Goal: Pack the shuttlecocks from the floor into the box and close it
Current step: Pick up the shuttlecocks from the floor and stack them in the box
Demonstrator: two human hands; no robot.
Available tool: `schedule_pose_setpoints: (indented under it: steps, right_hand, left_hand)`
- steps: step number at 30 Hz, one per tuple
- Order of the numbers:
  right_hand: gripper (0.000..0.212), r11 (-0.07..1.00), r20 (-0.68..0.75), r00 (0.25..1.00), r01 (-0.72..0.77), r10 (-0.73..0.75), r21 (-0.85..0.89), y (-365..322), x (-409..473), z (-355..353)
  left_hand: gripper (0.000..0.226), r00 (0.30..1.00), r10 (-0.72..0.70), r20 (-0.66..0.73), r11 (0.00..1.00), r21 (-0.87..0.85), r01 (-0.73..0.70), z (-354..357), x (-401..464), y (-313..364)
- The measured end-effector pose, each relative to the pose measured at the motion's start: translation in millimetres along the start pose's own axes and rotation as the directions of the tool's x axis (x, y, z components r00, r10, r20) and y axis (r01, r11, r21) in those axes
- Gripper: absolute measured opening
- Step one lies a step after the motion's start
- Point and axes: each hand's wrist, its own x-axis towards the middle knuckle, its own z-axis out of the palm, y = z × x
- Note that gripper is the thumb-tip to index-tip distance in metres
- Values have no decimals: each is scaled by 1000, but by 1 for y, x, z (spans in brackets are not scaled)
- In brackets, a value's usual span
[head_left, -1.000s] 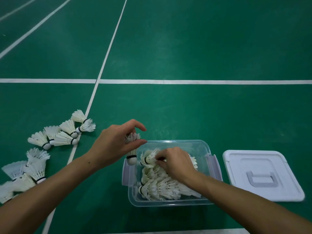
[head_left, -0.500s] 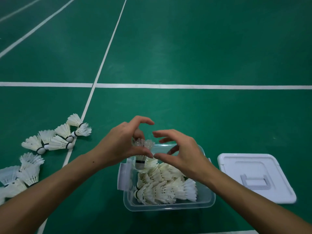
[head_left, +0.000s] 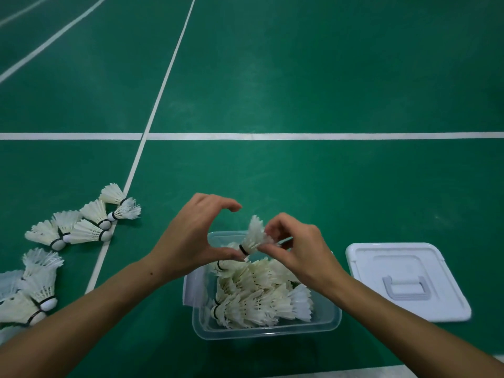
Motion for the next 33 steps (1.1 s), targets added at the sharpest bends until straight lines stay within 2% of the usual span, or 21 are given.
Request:
schedule_pose_setpoints:
  steps: [3,8,17,24,28,30,33]
  right_hand:
    - [25,996,-50,997,-60,57,-68,15,-7,6]
    - [21,991,-28,998,-58,55,-117,23,-11,29]
    - [17,977,135,987,-60,89,-203,30,0,57]
    - [17,980,218,966,-101,138,-171,37,15,59]
    - [32,987,274,950,-137,153,-78,31,9,46]
    - [37,989,260,956,-114,134,-92,23,6,31]
    - [33,993,207,973,-80,96,-84,1,12,5]
  left_hand:
    - [78,997,-19,79,987,164,5,11,-17,-13]
    - [68,989,25,149,910,406,-84,39,-33,-20]
    - [59,989,-41,143,894,448,-28,58,-22,-21]
    - [62,976,-21,215,836,540,-101,62,-18,-20]
    - [60,986,-20,168,896,440,-57,52,-19,-18]
    - [58,995,-65,74,960,278,42,35,-18,-15]
    - [59,987,-137,-89,988,62,142,1,-13,-12]
